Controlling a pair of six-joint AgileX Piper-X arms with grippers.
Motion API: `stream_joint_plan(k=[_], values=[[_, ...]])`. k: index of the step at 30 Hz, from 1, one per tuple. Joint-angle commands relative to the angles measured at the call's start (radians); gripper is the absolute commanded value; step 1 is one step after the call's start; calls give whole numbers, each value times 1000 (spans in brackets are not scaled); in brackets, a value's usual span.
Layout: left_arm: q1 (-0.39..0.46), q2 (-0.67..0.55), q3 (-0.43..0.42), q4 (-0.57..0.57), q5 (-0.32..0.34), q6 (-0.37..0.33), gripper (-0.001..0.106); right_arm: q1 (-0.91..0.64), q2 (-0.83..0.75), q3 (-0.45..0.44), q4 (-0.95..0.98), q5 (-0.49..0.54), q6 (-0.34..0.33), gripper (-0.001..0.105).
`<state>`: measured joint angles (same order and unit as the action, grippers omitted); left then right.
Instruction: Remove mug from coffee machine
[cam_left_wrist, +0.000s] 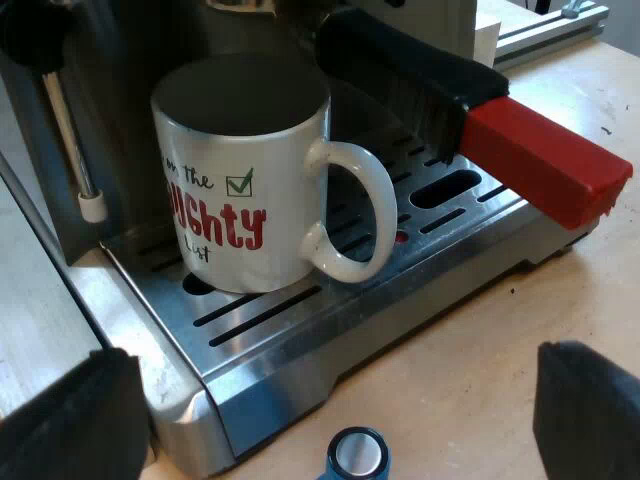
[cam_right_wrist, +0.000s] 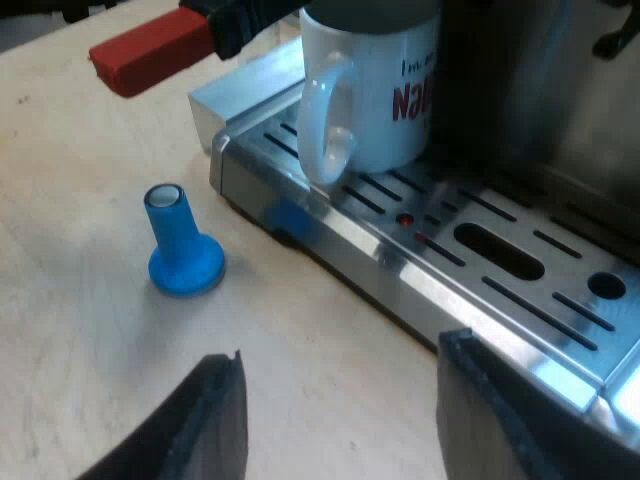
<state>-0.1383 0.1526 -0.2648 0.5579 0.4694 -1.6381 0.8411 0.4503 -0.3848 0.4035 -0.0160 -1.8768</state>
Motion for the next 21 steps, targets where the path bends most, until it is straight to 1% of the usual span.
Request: stream_joint_plan(k=[1,8,13,17,21], values=[[-5,-3,-5,-17,9,8,80,3,1,26,-58,-11,-4,46],[-5,-3,-5,-17,9,8,80,3,13,38,-96,-11,-4,46],[-5,-3,-5,-17,9,8,80,3,49,69,-211,-44,-6,46],[-5,-3,-5,-17,9,8,80,3,103,87,-298,-97,-3,46],[-5,-3,-5,-17,9,8,80,3,170,87,-394,-102,-1,46]])
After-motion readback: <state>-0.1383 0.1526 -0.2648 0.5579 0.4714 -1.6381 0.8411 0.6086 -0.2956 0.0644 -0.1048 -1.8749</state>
